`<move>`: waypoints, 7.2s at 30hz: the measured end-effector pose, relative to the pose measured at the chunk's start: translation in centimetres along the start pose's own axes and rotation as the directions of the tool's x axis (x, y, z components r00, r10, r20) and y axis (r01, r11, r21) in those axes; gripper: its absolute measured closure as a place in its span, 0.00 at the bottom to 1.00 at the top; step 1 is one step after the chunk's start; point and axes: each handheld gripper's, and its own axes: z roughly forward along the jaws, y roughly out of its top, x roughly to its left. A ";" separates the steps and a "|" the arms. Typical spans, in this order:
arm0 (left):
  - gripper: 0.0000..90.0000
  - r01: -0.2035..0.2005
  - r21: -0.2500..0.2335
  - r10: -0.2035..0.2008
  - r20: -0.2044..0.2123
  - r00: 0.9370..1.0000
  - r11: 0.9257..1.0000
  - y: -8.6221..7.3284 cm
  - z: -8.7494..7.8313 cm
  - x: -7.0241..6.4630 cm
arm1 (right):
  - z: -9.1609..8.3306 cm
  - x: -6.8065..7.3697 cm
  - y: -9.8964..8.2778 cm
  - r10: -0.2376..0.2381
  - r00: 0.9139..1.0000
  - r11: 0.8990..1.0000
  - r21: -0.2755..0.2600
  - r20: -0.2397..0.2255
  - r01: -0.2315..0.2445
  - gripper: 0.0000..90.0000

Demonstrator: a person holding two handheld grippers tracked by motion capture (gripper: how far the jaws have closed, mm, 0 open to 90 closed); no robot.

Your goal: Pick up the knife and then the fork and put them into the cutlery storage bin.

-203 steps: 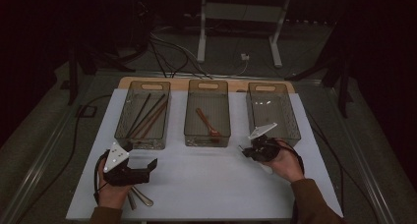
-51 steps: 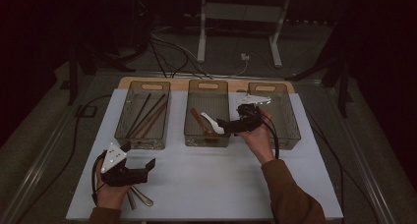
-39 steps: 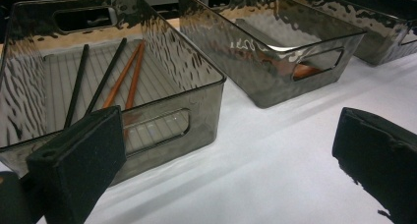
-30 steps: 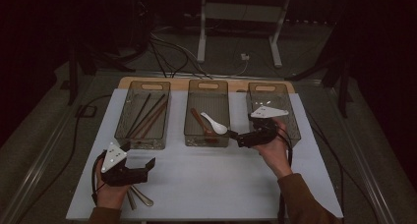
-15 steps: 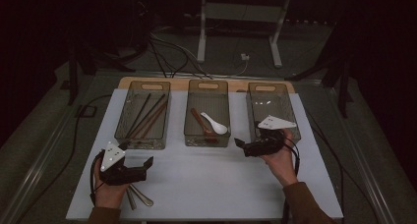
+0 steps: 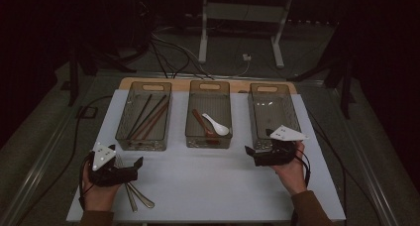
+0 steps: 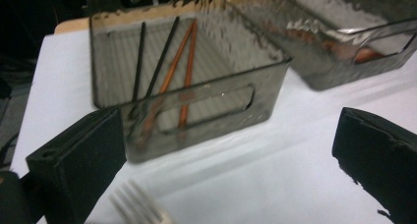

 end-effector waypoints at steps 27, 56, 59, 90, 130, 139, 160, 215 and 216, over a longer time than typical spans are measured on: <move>0.01 0.069 0.176 -0.063 -0.038 0.997 0.982 -4.7 0.5 1.6 | -1.6 0.4 -1.8 0.027 1.000 0.999 -0.035 -0.006 -0.027 0.00; 0.01 0.078 0.294 -0.077 -0.014 0.997 0.953 -5.5 2.0 1.0 | -2.0 0.5 -1.9 0.033 0.999 0.998 -0.052 0.001 -0.033 0.00; 0.02 0.071 0.300 -0.067 -0.024 0.997 0.951 -5.4 2.2 0.8 | -1.9 0.5 -1.9 0.033 0.999 0.998 -0.050 0.002 -0.033 0.00; 0.07 0.067 0.327 -0.049 -0.062 0.997 0.943 -4.8 2.9 0.3 | -1.8 0.5 -2.0 0.026 1.000 0.999 -0.040 0.010 -0.026 0.00; 0.58 0.122 0.311 -0.135 0.022 0.991 0.943 -3.8 2.6 -0.6 | -2.1 0.4 -2.0 0.032 0.999 0.999 -0.040 0.008 -0.031 0.00; 0.49 0.105 0.320 -0.111 0.000 0.994 0.942 -3.6 3.0 0.1 | -2.1 0.5 -2.0 0.030 1.000 0.999 -0.042 0.007 -0.030 0.00; 0.53 0.109 0.312 -0.116 0.005 0.993 0.944 -3.2 3.7 0.6 | -2.0 0.7 -2.0 0.026 1.000 0.999 -0.038 0.004 -0.026 0.00; 1.00 -0.139 0.336 0.014 0.347 0.938 0.932 0.0 8.5 -14.3 | -2.6 0.3 -2.1 0.034 0.999 0.998 -0.051 0.012 -0.033 0.00; 1.00 -0.143 0.331 0.017 0.354 0.935 0.933 0.1 8.7 -14.8 | -2.6 0.2 -2.1 0.035 0.999 0.998 -0.053 0.013 -0.034 0.00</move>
